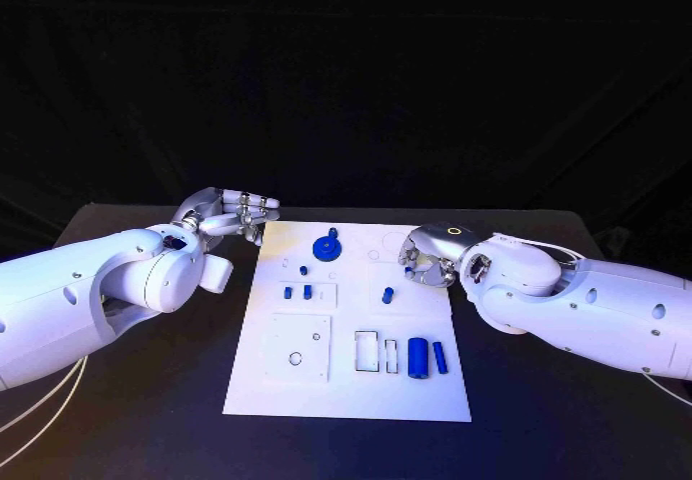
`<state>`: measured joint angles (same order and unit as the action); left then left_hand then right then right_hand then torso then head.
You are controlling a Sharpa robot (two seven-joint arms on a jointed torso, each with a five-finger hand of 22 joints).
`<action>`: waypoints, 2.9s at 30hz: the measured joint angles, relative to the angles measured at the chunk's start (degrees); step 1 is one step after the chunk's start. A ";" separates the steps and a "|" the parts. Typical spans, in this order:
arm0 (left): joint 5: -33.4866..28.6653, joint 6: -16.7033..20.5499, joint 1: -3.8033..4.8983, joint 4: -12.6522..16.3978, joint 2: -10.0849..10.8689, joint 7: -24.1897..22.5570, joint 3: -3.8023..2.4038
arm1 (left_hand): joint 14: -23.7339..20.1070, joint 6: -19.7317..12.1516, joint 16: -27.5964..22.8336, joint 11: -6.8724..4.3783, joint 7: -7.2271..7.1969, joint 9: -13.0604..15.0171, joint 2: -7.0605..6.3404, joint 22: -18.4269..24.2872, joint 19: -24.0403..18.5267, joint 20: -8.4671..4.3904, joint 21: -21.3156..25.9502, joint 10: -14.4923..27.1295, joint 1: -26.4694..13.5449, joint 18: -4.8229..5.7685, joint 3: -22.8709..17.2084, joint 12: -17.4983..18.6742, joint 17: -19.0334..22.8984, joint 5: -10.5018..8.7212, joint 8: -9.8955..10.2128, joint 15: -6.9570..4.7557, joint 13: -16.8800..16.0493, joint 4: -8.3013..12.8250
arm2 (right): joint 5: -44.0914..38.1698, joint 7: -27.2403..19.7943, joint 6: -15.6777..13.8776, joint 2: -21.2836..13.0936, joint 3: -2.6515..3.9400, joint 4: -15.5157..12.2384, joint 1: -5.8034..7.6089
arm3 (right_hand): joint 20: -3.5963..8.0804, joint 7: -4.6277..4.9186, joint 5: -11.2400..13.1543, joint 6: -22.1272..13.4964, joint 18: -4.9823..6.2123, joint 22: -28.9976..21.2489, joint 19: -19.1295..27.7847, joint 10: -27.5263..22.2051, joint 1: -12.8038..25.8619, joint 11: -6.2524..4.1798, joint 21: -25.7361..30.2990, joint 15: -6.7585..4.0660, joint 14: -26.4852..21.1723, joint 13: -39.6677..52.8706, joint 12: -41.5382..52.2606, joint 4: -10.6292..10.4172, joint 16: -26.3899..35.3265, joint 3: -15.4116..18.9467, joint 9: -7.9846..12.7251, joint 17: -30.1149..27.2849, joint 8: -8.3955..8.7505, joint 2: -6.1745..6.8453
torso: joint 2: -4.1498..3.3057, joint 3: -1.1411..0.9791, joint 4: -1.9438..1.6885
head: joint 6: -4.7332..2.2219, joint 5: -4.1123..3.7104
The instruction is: Assemble the parts on the task board
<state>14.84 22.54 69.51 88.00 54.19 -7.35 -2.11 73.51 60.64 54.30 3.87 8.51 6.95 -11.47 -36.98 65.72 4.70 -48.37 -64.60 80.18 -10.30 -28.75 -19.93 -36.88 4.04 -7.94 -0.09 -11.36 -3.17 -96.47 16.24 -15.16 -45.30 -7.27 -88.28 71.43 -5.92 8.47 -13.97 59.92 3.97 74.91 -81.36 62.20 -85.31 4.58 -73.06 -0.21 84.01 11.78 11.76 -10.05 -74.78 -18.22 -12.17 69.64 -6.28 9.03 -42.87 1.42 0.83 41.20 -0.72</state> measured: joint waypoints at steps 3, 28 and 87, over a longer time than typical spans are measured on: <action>-1.20 0.38 0.00 0.29 0.09 -0.64 0.00 | 0.00 0.00 0.00 0.21 0.00 -0.03 0.00 0.04 0.00 0.00 0.00 0.21 0.00 0.00 0.00 0.00 0.10 0.00 0.00 0.00 0.00 0.00 | -0.36 0.14 0.11 0.16 0.06 0.08 -0.18 | 0.00 -0.09 -0.34 0.49 0.00 0.00 0.00 0.15 0.05 0.16 -0.18 0.00 0.00 -0.18 -0.22 0.11 0.00 -0.57 0.00 0.06 0.00 0.45 | -0.03 -0.04 0.01 | 0.19 0.05; -3.73 0.98 0.00 0.52 0.31 -1.66 0.00 | 0.00 -0.43 -0.67 0.41 0.41 -0.20 0.31 0.64 0.00 0.00 0.79 0.42 0.32 0.00 0.46 0.24 0.64 0.00 0.00 0.00 -0.03 0.50 | -2.53 1.34 0.25 1.18 0.40 0.47 -0.76 | 0.84 -1.00 -0.14 4.88 0.00 0.04 -1.67 4.36 -0.90 -0.19 -3.80 -0.43 0.01 -1.33 -0.24 5.57 -1.11 -8.06 -0.74 1.24 -0.35 0.10 | 0.06 -0.11 0.01 | 0.66 0.04; -4.77 0.79 -0.04 1.38 -0.99 -1.36 0.17 | -0.40 -1.06 -1.54 1.02 1.01 -0.48 0.77 1.16 0.21 0.20 1.44 1.03 0.32 0.02 0.63 0.48 1.52 0.00 0.23 0.40 -0.01 0.94 | 0.06 0.59 -6.04 6.80 0.55 -12.74 -4.26 | 1.03 -1.13 -0.23 6.21 -0.51 0.00 -2.25 5.01 1.11 0.27 -5.80 -0.42 0.01 -1.63 -1.31 6.76 -1.33 -9.22 -1.22 1.25 -0.21 -0.48 | 0.13 0.00 -0.19 | 1.05 5.80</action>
<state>10.07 23.33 69.47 89.37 53.20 -8.71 -1.94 73.11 59.58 52.76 4.90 9.52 6.48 -10.70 -35.82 65.93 4.91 -46.93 -63.57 80.50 -10.28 -28.11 -19.45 -35.36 4.04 -7.71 0.31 -11.37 -2.23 -96.42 16.83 -21.19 -38.50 -6.72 -101.02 67.17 -4.89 7.34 -14.20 66.12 3.45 74.90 -83.60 67.21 -84.20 4.86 -78.86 -0.63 84.02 10.14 10.45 -3.30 -76.11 -27.44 -13.40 70.88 -6.48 8.55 -42.74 1.42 0.65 42.25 5.08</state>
